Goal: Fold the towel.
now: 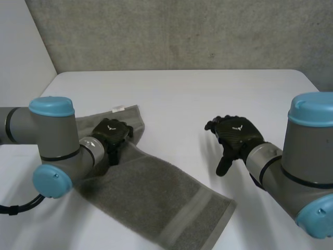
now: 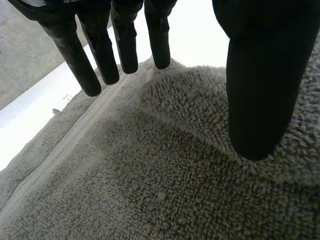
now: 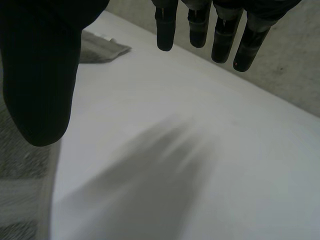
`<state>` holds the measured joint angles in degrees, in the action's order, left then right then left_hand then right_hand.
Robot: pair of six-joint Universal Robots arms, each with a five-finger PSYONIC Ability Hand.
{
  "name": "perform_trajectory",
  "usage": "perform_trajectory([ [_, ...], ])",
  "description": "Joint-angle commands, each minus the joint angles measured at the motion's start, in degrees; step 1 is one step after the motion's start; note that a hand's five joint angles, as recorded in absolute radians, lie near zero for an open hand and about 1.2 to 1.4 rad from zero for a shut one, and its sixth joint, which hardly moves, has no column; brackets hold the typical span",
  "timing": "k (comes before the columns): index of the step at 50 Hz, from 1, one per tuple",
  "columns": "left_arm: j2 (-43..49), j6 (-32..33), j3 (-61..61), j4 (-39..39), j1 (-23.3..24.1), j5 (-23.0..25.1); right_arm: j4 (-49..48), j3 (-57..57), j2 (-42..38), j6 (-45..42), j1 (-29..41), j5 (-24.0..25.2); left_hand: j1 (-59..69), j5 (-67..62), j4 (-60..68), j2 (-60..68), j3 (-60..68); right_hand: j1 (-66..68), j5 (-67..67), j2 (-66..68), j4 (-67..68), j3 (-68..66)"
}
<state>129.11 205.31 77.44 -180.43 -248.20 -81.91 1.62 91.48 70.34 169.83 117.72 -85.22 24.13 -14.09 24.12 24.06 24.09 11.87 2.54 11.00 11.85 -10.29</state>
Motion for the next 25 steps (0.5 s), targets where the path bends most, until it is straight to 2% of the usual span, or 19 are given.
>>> perform_trajectory([
  [1,0.4,3.6,-0.2,0.0,0.0,-0.2,-2.9,2.9,0.0,0.1,0.0,0.8,27.0,-27.1,27.0,27.1,27.1,-1.9,-2.5,-1.0,-1.9,0.3],
  [2,0.3,3.5,-0.2,-0.3,0.1,-0.3,-3.3,3.2,0.0,0.1,0.1,0.8,39.1,-39.2,39.1,39.2,39.2,-1.9,-2.5,-1.0,-1.9,0.3],
  [3,0.3,3.5,-0.2,-0.3,0.1,-0.3,-3.3,3.2,0.0,0.1,0.1,0.8,39.2,-39.3,39.3,39.3,39.3,-1.9,-2.5,-1.0,-1.9,0.3],
  [4,-0.2,3.3,0.0,-0.4,0.1,-0.5,-3.5,3.3,0.0,0.1,0.1,0.8,50.6,-50.6,50.6,50.6,50.6,-1.9,-2.5,-1.0,-1.9,0.3],
  [5,-1.1,3.3,0.3,-0.9,0.3,-0.7,-3.6,3.2,-0.1,0.2,0.5,0.8,55.8,-55.9,55.8,55.9,55.9,-1.9,-2.5,-1.0,-1.9,0.3],
  [11,-6.2,2.0,1.5,-3.9,1.3,-1.1,-4.8,1.9,-0.9,1.3,0.7,0.4,55.9,-55.9,55.9,55.9,55.9,-1.9,-2.5,-1.0,-1.9,0.3],
  [14,-9.7,-0.1,2.5,-4.9,1.6,-1.3,-5.8,0.2,-1.6,5.0,0.8,0.1,55.9,-55.9,55.9,55.9,55.9,-1.9,-2.5,-1.0,-1.9,0.3],
  [16,-12.8,-1.5,3.2,-4.8,1.8,-1.4,-5.7,-2.3,-3.4,12.6,0.9,0.8,55.9,-55.9,55.9,55.9,55.9,-1.9,-2.5,-1.0,-1.9,0.3],
  [17,-12.8,-1.5,3.2,-4.8,1.8,-1.4,-5.7,-2.4,-3.5,12.6,0.9,0.8,55.9,-55.9,55.9,55.9,55.9,-1.9,-2.5,-1.0,-1.9,0.3],
  [19,-14.1,-1.6,3.7,-4.7,2.3,-1.5,-5.0,-5.7,-6.0,21.2,0.8,2.2,55.9,-55.9,55.9,55.9,55.9,-1.9,-2.5,-1.0,-1.9,0.3],
  [22,-16.5,-1.6,5.4,-4.7,3.4,-1.5,-4.4,-7.6,-7.7,24.7,0.8,4.0,55.9,-55.9,55.9,55.9,55.9,-1.9,-2.5,-1.0,-1.9,0.3],
  [24,-18.5,-1.4,7.3,-4.8,4.0,-1.5,-3.6,-11.4,-11.5,29.6,1.5,8.6,55.9,-55.9,55.9,55.9,55.9,-1.9,-2.5,-1.0,-1.9,0.3],
  [25,-18.5,-1.4,7.3,-4.8,4.0,-1.5,-3.6,-11.4,-11.5,29.6,1.6,8.6,55.9,-55.9,55.9,55.9,55.9,-1.9,-2.5,-1.0,-1.9,0.3],
])
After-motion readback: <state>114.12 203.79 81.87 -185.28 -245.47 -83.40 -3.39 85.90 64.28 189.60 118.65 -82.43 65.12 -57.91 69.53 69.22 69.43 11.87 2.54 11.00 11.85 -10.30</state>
